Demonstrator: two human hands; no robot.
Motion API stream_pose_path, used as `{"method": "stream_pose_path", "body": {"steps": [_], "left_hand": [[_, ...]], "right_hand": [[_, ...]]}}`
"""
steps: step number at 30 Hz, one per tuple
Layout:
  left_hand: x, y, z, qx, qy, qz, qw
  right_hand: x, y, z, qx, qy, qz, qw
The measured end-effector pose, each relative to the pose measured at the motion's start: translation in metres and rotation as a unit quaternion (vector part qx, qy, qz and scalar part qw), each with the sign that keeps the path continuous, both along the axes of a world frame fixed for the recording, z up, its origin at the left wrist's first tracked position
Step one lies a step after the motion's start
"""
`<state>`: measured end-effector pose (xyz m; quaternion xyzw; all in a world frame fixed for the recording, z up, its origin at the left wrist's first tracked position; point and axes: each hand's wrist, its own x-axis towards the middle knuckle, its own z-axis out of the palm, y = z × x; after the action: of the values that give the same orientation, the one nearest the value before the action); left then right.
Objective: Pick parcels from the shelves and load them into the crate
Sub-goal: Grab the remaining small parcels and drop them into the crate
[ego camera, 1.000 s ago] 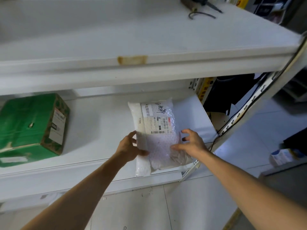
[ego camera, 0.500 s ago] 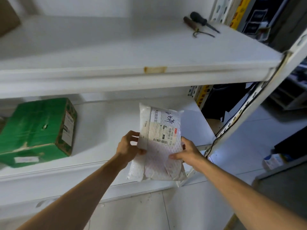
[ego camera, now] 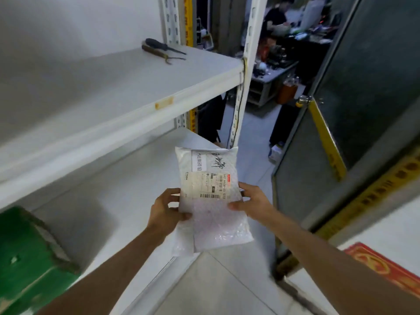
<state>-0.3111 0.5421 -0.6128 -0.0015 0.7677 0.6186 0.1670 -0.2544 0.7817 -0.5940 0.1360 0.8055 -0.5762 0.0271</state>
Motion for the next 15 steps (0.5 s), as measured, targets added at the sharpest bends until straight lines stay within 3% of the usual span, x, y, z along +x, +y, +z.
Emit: {"method": "stream_pose_path", "body": {"steps": [9,15], "left_hand": [[0.072,0.093,0.02,-0.022,0.038,-0.233,0.971],[0.159,0.18,0.022,-0.035,0.044,-0.413,0.909]], "right_hand": [[0.166,0.046,0.01,-0.029,0.003,-0.208,0.978],[0.307,0.072,0.011,-0.021,0.005,-0.38,0.925]]}}
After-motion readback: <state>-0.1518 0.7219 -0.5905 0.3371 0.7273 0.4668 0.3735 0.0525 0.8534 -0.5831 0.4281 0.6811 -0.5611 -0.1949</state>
